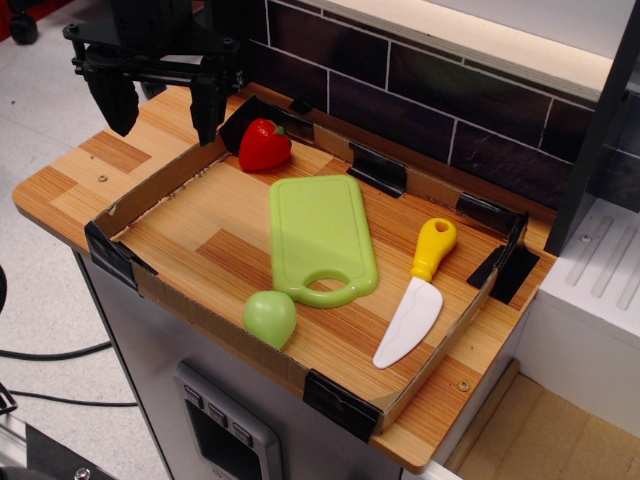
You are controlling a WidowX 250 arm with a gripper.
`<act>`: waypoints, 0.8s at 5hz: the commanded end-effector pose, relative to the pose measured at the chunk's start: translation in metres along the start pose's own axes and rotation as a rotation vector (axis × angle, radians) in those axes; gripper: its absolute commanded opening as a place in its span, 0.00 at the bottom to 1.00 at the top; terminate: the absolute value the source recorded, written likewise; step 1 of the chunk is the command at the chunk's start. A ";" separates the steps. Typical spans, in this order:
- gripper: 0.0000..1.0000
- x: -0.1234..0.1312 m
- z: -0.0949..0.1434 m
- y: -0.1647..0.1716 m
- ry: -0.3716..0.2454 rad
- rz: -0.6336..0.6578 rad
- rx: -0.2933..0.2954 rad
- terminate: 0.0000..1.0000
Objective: Put knife on cutting board
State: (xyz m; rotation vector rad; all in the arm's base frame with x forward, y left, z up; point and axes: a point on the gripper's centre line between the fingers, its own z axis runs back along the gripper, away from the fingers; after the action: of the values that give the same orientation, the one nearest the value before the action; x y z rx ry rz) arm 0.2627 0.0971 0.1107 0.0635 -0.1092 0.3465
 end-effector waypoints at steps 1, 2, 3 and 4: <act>1.00 0.000 0.000 0.000 0.000 0.000 0.000 0.00; 1.00 -0.004 -0.003 -0.036 -0.029 -0.242 -0.076 0.00; 1.00 0.000 -0.006 -0.060 -0.026 -0.404 -0.125 0.00; 1.00 0.011 -0.014 -0.086 -0.057 -0.398 -0.149 0.00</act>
State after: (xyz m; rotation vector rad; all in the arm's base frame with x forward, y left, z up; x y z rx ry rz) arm 0.2994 0.0220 0.0808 -0.0557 -0.1362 -0.0433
